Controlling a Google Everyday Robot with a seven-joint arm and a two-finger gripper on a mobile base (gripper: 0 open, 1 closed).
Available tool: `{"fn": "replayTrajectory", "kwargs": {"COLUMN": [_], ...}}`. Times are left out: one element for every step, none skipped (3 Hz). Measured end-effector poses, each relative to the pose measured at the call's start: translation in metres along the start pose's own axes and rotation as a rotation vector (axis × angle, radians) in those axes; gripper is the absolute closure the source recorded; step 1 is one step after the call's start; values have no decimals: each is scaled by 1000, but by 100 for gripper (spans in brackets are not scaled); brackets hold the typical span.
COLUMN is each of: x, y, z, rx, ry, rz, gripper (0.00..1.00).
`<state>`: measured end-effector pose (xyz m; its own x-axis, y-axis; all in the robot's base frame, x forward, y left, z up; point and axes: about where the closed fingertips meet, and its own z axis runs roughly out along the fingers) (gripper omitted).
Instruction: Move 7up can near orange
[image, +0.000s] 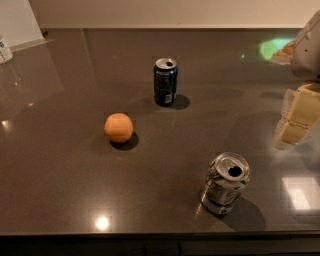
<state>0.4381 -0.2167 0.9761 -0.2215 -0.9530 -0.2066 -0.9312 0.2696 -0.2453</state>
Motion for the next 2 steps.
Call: {"fn": "replayTrajectory", "kwargs": {"x": [0, 2], "y": [0, 8], "z": [0, 1], "rx": [0, -20], "ry": [0, -31], "rz": [0, -14], "gripper": [0, 0]}}
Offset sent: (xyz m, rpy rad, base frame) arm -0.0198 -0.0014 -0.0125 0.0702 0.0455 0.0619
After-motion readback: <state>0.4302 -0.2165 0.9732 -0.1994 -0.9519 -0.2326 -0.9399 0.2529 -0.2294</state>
